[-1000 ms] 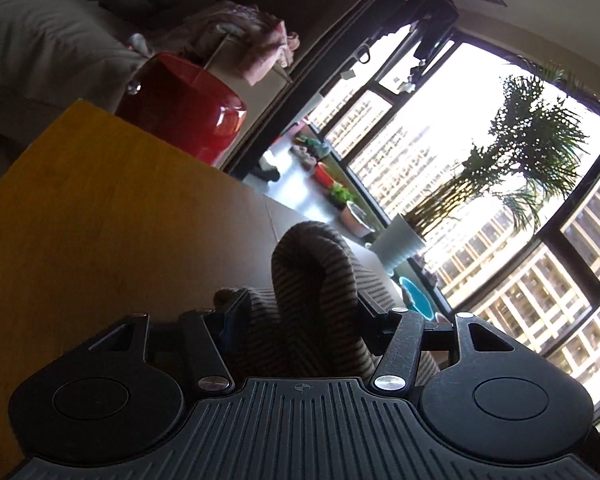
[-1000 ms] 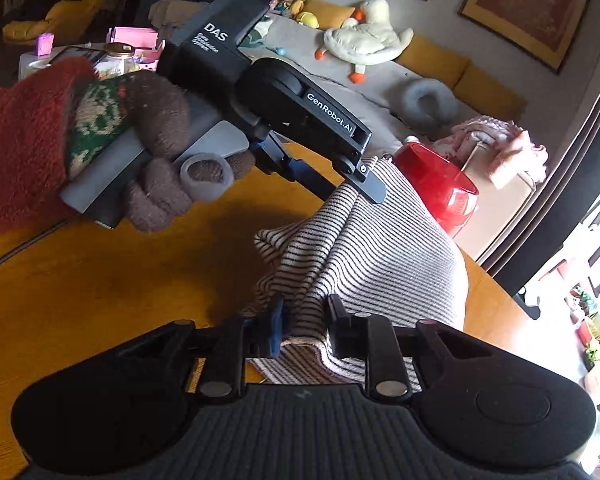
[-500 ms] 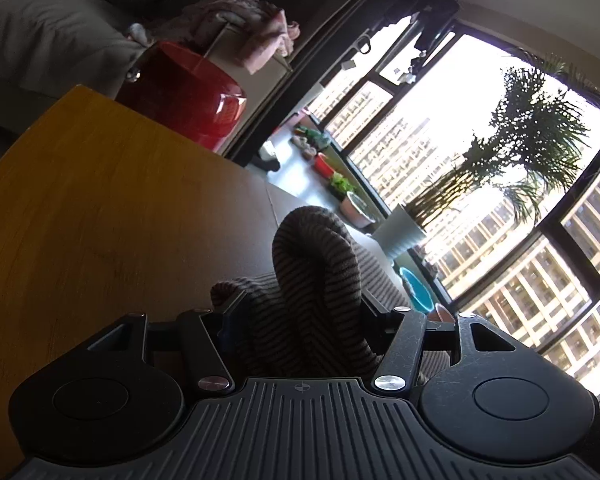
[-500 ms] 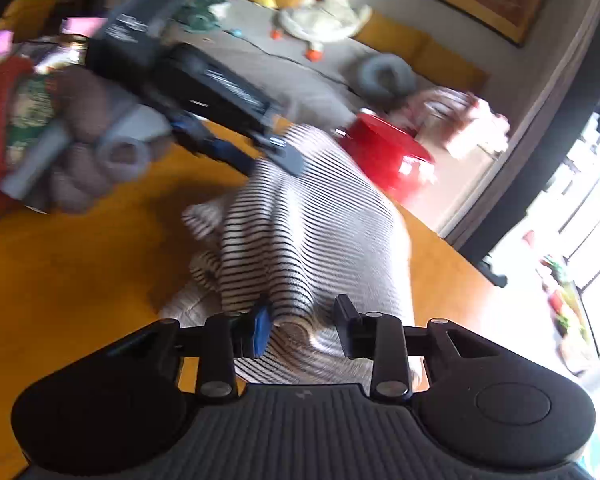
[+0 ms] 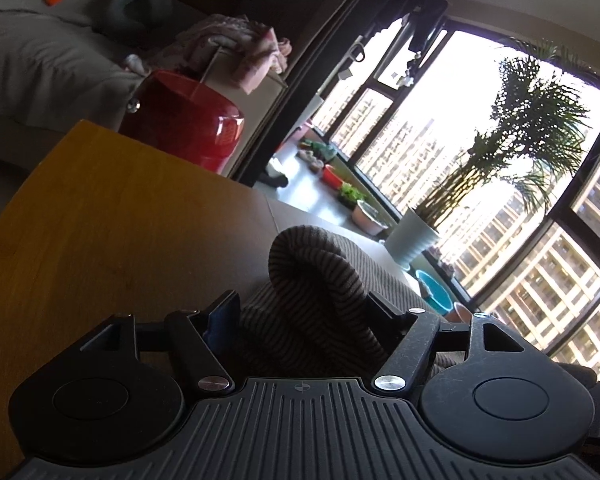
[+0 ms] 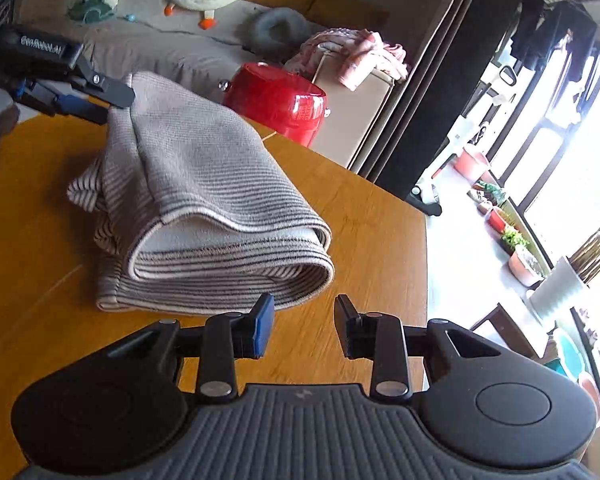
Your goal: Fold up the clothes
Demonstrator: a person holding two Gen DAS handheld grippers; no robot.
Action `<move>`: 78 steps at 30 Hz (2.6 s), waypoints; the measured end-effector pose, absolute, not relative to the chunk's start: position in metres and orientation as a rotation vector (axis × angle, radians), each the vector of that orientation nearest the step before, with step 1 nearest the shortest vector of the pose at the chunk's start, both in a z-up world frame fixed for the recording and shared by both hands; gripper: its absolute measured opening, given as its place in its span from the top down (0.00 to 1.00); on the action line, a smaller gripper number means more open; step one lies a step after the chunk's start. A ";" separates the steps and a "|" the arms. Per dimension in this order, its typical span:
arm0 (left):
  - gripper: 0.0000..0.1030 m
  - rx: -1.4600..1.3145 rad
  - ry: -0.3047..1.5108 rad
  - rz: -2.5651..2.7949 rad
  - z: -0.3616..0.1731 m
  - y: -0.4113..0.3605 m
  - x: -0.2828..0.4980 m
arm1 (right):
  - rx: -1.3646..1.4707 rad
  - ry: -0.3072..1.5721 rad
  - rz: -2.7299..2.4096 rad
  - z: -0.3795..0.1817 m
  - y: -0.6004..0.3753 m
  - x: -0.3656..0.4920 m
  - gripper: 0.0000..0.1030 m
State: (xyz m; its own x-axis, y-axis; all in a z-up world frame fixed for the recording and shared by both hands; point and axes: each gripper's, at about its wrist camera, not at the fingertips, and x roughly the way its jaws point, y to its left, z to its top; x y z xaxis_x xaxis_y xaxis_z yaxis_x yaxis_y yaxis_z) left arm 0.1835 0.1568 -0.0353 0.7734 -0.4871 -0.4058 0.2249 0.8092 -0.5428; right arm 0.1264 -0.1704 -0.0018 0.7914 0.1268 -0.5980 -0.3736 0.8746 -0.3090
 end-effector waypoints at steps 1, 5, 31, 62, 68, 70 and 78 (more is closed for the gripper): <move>0.25 -0.495 0.561 -0.393 -0.035 0.159 0.183 | -0.403 0.587 0.298 0.004 -0.170 0.125 0.70; 0.24 -0.519 0.556 -0.378 -0.035 0.165 0.184 | -0.351 0.495 0.382 0.028 -0.156 0.117 0.70; 0.31 -0.616 0.548 -0.490 -0.012 0.179 0.181 | 0.440 0.666 0.486 0.017 -0.231 0.131 0.68; 0.53 -0.836 0.758 -0.520 -0.045 0.154 0.214 | -0.055 0.693 0.668 -0.037 -0.161 0.119 0.91; 0.40 -0.805 0.738 -0.442 -0.042 0.180 0.195 | -0.027 0.612 0.637 -0.006 -0.198 0.110 0.78; 0.37 -0.789 0.727 -0.430 -0.037 0.179 0.190 | 0.002 0.568 0.603 0.007 -0.211 0.116 0.71; 0.37 -0.827 0.682 -0.527 -0.014 0.175 0.175 | -0.058 0.467 0.556 0.030 -0.212 0.138 0.55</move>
State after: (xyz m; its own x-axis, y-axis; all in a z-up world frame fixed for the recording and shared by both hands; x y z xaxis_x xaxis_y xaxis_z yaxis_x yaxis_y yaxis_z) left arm 0.1751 0.1748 -0.0136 0.6705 -0.6607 -0.3375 0.1604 0.5732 -0.8036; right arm 0.1385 -0.2120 0.0296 0.7478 0.4952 -0.4422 -0.5213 0.8504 0.0708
